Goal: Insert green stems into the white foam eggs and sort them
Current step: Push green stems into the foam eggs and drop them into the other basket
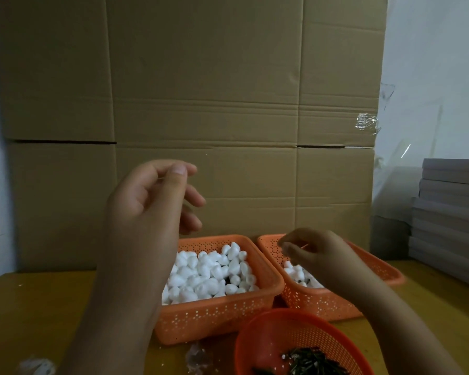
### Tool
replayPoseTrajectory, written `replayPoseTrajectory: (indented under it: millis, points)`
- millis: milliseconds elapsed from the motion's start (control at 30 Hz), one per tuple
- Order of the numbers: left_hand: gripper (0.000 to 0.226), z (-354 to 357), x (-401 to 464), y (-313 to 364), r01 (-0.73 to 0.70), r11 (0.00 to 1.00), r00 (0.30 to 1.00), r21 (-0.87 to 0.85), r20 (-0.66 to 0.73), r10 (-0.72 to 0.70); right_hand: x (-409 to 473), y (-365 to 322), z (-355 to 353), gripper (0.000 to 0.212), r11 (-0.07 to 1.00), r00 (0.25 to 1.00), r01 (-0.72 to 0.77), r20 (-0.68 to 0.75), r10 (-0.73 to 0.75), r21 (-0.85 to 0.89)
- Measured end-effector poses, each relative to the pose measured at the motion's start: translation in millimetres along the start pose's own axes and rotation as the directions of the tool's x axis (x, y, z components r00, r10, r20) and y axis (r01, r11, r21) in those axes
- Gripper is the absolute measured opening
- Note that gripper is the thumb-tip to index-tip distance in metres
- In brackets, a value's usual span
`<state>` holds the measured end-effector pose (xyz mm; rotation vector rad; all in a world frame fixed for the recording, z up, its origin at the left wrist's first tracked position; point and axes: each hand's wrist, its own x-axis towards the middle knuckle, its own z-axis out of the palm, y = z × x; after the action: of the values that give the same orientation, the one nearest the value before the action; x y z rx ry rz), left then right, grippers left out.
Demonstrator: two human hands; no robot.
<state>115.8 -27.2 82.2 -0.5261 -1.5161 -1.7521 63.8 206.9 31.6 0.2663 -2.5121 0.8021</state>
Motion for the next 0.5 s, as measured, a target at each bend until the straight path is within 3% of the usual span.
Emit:
replayPoseTrajectory:
  millis: [167, 300, 433, 500]
  points:
    - [0.038, -14.5, 6.4, 4.8, 0.011, 0.995, 0.993, -0.103, -0.113, -0.022, 20.3, -21.5, 41.9, 0.015, 0.999, 0.977, 0.015, 0.214, -0.006, -0.042]
    - [0.034, -19.9, 10.1, 8.2, 0.029, 0.988, 0.989, -0.149, -0.137, -0.049, 49.4, -32.1, 80.9, 0.019, 0.99, 0.899, 0.029, 0.436, 0.035, -0.139]
    - [0.037, -21.3, 12.0, 11.1, 0.031, 0.984, 0.99, -0.173, -0.128, -0.053, 64.3, -41.3, 119.0, 0.048, 0.98, 0.744, -0.048, 0.648, 0.166, -0.196]
    - [0.039, -21.0, 12.1, 12.8, 0.035, 0.981, 0.99, -0.191, -0.124, -0.06, 66.9, -46.6, 134.9, 0.058, 0.955, 0.736, 0.005, 0.648, 0.197, -0.297]
